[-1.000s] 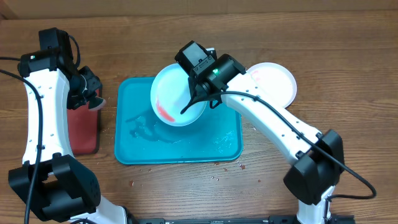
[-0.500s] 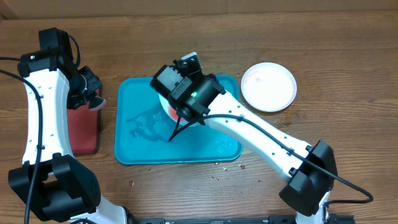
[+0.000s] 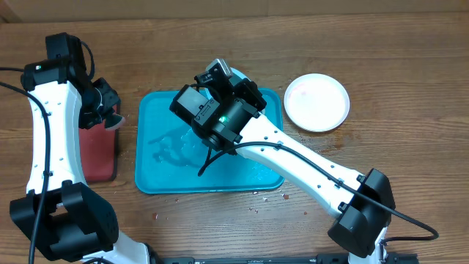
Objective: Clean dirty plates on tray and stack at the side
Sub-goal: 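Lift the light-blue plate with the right gripper and carry it right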
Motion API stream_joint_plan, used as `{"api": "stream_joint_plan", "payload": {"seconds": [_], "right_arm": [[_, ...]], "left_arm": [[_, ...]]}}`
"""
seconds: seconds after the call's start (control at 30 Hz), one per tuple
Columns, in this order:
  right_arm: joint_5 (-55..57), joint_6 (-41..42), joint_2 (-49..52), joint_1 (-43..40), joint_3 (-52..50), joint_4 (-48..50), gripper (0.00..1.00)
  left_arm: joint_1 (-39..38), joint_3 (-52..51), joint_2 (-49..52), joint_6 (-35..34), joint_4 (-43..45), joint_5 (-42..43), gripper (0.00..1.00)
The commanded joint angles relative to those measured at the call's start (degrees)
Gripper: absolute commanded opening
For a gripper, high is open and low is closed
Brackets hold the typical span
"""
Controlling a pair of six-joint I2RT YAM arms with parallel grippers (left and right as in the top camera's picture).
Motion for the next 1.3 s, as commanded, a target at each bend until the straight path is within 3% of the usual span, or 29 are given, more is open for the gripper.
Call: {"api": "stream_joint_plan", "payload": {"seconds": [0.0, 0.4, 0.57, 0.77, 0.87, 1.27], "right_arm": [[5.1, -1.1, -1.3, 0.3, 1.4, 0.2, 0.04], [13.8, -1.1, -1.3, 0.3, 1.4, -0.5, 0.04], [11.5, -0.8, -1.3, 0.3, 1.4, -0.5, 0.04], [-22.0, 5.5, -1.2, -6.1, -2.4, 4.5, 0.04], [-29.7, 5.7, -1.2, -11.8, -5.8, 8.1, 0.04], [-64.0, 5.7, -1.2, -40.5, -6.4, 7.3, 0.04]], "left_arm": [[0.3, 0.0, -0.2, 0.9, 0.3, 0.7, 0.04], [0.2, 0.0, -0.2, 0.9, 0.3, 0.7, 0.04], [0.2, 0.0, -0.2, 0.9, 0.4, 0.7, 0.04], [0.2, 0.0, -0.2, 0.9, 0.5, 0.7, 0.04], [0.2, 0.0, -0.2, 0.9, 0.4, 0.7, 0.04], [0.2, -0.6, -0.2, 0.9, 0.3, 0.7, 0.04]]}}
